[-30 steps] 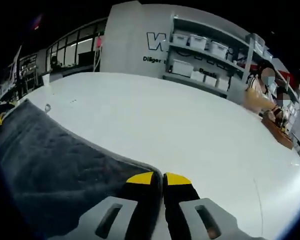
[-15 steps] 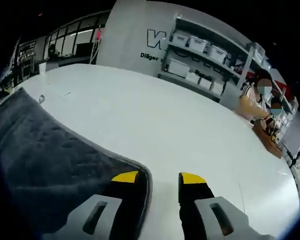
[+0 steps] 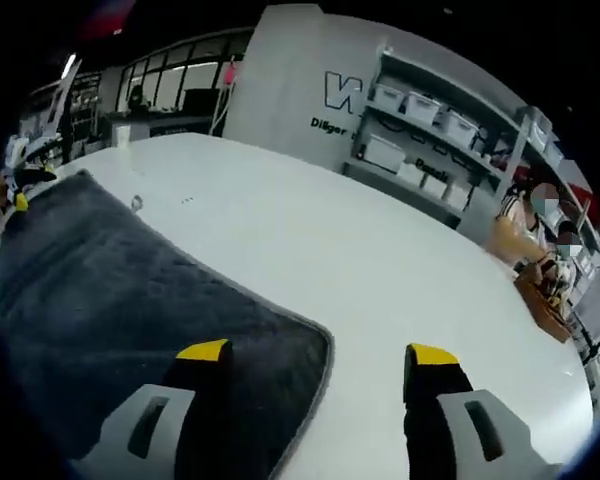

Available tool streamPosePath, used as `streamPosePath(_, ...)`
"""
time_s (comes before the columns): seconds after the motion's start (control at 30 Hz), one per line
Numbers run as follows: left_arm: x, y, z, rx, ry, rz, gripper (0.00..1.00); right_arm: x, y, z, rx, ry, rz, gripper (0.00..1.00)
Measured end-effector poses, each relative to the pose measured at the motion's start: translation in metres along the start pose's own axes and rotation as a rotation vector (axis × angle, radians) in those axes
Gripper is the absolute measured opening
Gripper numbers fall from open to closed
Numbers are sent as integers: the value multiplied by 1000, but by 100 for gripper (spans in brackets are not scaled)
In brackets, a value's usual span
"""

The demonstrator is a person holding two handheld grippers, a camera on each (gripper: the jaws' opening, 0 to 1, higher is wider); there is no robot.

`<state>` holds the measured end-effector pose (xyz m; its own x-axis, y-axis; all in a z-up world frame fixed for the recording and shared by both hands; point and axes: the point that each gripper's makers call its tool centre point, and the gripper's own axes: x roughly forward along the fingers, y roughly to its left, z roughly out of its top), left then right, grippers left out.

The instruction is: Open the folded towel by lifting each exposed corner and separating the folded layers until the towel lies flat within the target outline without major curled edges

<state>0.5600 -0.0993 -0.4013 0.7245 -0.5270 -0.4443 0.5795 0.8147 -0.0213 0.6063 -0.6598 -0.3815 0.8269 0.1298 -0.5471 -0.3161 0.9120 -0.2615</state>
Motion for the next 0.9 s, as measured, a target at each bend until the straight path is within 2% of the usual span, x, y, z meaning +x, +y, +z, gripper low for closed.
streamPosePath(0.1,-7,-4,-1,9,3,7,99,-20,20,-5,-38,2,39,76)
streamPosePath(0.13,-10,-3,-2,20,0,19,99,-30,29,-9,-74,11,58,78)
streamPosePath(0.23,-19,-5,-3,20,-7,33,99,-52,50,-19,-91,8,104,81)
streamPosePath(0.33,-28,-11,4,-14,-60,20,99,-72,69,-33,-120,11,149,83)
streamPosePath(0.4,-37,-18,5,-37,-82,7,99,-83,80,-46,-115,22,175,88)
streamPosePath(0.47,-47,-26,5,-26,-92,5,99,-93,95,-54,-96,13,215,91)
streamPosePath(0.57,-62,-39,2,-3,-104,-6,99,-107,112,-64,-98,15,236,96)
streamPosePath(0.6,-66,-43,0,-1,-105,-8,99,-112,117,-66,-94,8,246,99)
streamPosePath(0.73,-89,-52,-16,-6,-105,5,99,-133,135,-70,-68,-32,286,99)
streamPosePath(0.8,-101,-52,-25,-8,-91,24,99,-142,139,-74,-71,-33,283,99)
streamPosePath(0.9,-123,-49,-36,-28,-110,70,99,-156,139,-84,-67,-33,259,99)
